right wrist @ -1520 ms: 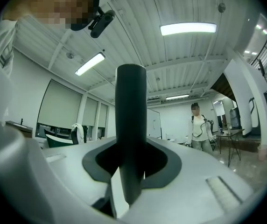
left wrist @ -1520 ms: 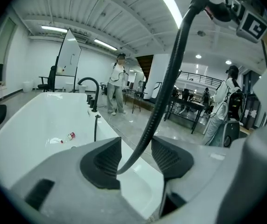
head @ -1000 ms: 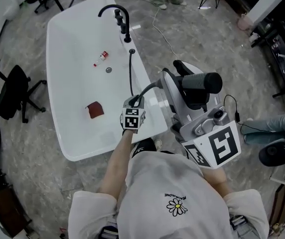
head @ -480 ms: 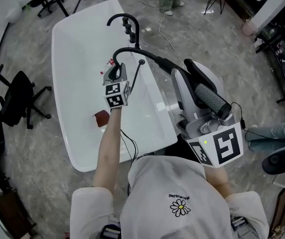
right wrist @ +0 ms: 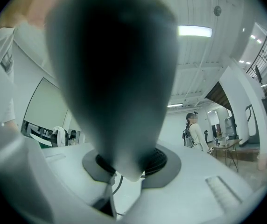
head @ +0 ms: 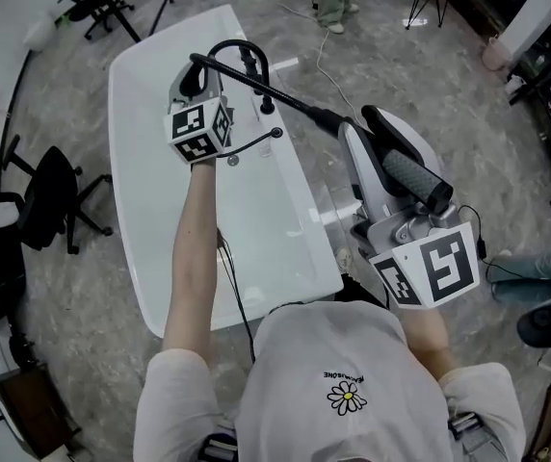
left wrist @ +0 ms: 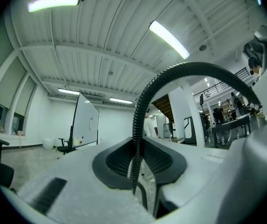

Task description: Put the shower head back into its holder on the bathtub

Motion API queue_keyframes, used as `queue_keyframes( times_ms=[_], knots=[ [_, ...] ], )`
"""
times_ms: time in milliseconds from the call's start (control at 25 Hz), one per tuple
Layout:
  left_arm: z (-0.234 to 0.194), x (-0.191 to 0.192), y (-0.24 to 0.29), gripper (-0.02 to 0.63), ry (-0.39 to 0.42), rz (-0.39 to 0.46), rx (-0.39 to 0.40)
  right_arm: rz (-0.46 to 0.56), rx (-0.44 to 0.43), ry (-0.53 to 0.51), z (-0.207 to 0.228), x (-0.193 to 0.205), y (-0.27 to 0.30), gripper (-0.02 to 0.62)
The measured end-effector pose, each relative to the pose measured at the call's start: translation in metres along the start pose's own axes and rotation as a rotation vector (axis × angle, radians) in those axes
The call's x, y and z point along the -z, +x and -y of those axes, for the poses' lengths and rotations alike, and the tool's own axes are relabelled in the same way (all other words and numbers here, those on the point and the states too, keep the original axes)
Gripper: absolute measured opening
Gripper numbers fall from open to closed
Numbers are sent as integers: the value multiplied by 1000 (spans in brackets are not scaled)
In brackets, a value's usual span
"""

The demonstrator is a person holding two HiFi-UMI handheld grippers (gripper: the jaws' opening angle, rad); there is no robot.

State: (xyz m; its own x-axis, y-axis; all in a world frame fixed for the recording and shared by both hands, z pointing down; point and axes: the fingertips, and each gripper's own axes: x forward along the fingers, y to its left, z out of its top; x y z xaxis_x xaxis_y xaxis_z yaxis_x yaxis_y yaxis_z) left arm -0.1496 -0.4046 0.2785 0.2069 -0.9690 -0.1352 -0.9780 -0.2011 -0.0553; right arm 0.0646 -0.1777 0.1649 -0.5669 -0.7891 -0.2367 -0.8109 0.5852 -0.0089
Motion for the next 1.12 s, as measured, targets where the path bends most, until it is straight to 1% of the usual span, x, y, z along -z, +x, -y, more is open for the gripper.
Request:
queue_keyframes(
  times_ms=[80,200,280,400,520,600,800,960,1040,1120],
  knots=[
    [15,-40,16,61,14,86,34,11,4,10,13,-2,0,104],
    [48,-90,32,61,43,195,111,21,15,33,29,1,2,104],
    [72,-111,41,61,59,242,158,25,29,43,41,2,0,104],
    [100,-125,55,61,50,273,201,27,52,47,58,4,-5,104],
    [114,-127,67,61,67,283,229,31,76,52,71,6,-5,104],
    [118,-121,73,61,79,277,238,28,90,52,78,10,-4,104],
    [124,-92,85,61,89,218,234,9,103,69,92,23,-5,104],
    [114,-68,88,61,99,166,226,-6,103,79,95,33,7,104],
    [106,-56,86,61,90,143,218,-15,99,80,93,38,13,104],
    [102,-52,77,61,74,141,216,-22,93,83,91,41,18,104]
  ],
)
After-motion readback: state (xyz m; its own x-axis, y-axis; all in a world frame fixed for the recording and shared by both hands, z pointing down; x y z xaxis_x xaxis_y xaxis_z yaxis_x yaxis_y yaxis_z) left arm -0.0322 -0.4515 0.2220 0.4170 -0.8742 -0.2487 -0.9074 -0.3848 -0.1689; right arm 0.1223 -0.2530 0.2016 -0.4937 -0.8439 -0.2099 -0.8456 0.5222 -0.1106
